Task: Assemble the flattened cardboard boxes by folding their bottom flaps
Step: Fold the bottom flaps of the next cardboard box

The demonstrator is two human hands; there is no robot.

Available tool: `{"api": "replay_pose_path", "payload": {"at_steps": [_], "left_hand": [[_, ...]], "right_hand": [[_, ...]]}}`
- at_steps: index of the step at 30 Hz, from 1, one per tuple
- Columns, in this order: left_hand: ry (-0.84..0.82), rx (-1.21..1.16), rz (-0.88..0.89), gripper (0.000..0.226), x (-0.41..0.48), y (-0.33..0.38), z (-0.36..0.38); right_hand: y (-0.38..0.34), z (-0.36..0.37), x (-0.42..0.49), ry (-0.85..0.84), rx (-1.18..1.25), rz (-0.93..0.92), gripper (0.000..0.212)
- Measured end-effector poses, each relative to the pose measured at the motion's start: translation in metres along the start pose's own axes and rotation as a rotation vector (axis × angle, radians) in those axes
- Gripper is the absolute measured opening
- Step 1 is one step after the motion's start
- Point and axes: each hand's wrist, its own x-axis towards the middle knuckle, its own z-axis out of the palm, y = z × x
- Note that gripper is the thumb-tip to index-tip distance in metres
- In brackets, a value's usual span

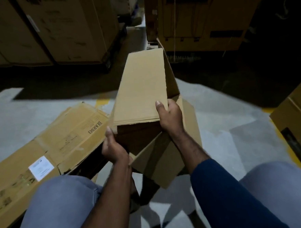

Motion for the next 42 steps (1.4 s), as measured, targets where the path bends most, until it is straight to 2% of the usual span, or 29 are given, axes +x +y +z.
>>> {"api": "replay_pose_path", "payload": {"at_steps": [5,7,10,13,15,17,21,24,25,26,28,31,34,38,42], "left_hand": [[-0.058,-0.093,0.459,0.053,-0.024,0.063,0.039],[-0.072,-0.008,0.644,0.067,-0.044,0.075,0.051],[-0.115,0.199,0.947,0.066,-0.064,0.074,0.06],[-0.282,0.428,1.047,0.067,-0.081,0.057,0.07],[-0.433,0.599,1.026,0.066,-0.091,0.034,0.073],[-0.602,0.785,0.931,0.065,-0.094,0.003,0.071],[-0.993,1.213,0.516,0.078,-0.076,-0.074,0.052],[-1.436,1.589,0.216,0.096,-0.066,-0.131,0.022],[-1.552,1.686,0.123,0.098,-0.066,-0.146,0.008],[-1.587,1.742,0.048,0.096,-0.065,-0.159,-0.007],[-1.439,1.716,-0.03,0.081,-0.055,-0.176,-0.03],[-1.067,1.53,0.006,0.057,-0.03,-0.173,-0.028],[-0.782,1.372,0.057,0.063,-0.003,-0.15,-0.003],[-0.664,1.252,0.091,0.063,0.017,-0.133,0.023],[-0.526,1.061,-0.042,0.066,0.038,-0.132,0.035]], "right_hand": [[-0.039,0.005,0.02,-0.008,0.294,-0.039,0.029],[-0.048,-0.002,0.028,-0.042,0.47,-0.017,0.035],[-0.039,-0.023,0.03,-0.009,0.721,0.077,0.034],[0.009,-0.047,0.026,0.132,0.861,0.242,0.044],[0.053,-0.06,0.018,0.172,0.911,0.378,0.056],[0.107,-0.073,0.01,0.174,0.899,0.564,0.064],[0.172,-0.097,-0.021,0.246,0.552,0.829,0.038],[0.19,-0.108,-0.027,0.274,0.517,0.944,0.044],[0.196,-0.11,-0.024,0.298,0.488,0.94,0.048],[0.2,-0.112,-0.02,0.308,0.405,0.911,0.052],[0.207,-0.115,-0.012,0.278,0.156,0.825,0.061],[0.216,-0.109,-0.01,0.142,-0.096,0.733,0.078],[0.223,-0.096,-0.018,0.011,-0.473,0.735,0.097],[0.226,-0.077,-0.034,-0.174,-0.845,0.541,0.118],[0.229,-0.062,-0.032,-0.235,-0.977,0.402,0.116]]}}
